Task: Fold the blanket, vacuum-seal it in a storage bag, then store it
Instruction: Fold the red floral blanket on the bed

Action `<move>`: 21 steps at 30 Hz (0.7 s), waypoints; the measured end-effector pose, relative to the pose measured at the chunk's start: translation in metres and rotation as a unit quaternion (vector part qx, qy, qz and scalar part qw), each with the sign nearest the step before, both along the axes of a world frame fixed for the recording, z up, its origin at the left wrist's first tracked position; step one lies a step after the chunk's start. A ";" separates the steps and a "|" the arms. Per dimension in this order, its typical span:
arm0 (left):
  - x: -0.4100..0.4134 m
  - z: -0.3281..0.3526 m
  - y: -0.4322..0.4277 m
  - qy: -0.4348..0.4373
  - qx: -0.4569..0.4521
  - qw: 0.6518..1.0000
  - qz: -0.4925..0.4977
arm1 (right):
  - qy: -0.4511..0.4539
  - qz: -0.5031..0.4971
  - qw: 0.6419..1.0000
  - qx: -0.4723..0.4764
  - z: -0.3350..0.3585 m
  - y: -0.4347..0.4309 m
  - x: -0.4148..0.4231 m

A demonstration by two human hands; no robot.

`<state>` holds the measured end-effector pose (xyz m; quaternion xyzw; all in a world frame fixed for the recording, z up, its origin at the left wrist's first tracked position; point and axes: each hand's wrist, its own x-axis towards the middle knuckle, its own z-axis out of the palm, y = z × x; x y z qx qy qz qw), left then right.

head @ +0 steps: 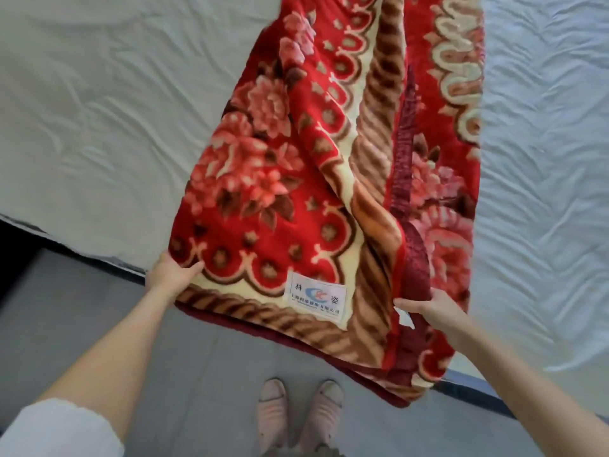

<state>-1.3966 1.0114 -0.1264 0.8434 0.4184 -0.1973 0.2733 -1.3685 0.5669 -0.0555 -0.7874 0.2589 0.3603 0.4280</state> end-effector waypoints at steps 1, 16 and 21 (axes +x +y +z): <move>0.002 -0.004 0.003 -0.010 -0.023 1.000 0.006 | -0.002 -0.012 1.000 -0.010 0.001 -0.001 -0.006; 0.031 0.002 -0.050 0.040 0.054 0.997 0.028 | 0.045 -0.072 0.985 -0.151 -0.020 -0.048 -0.056; 0.061 0.040 -0.105 -0.135 0.165 0.972 -0.097 | 0.035 -0.063 0.994 -0.078 0.006 -0.063 0.008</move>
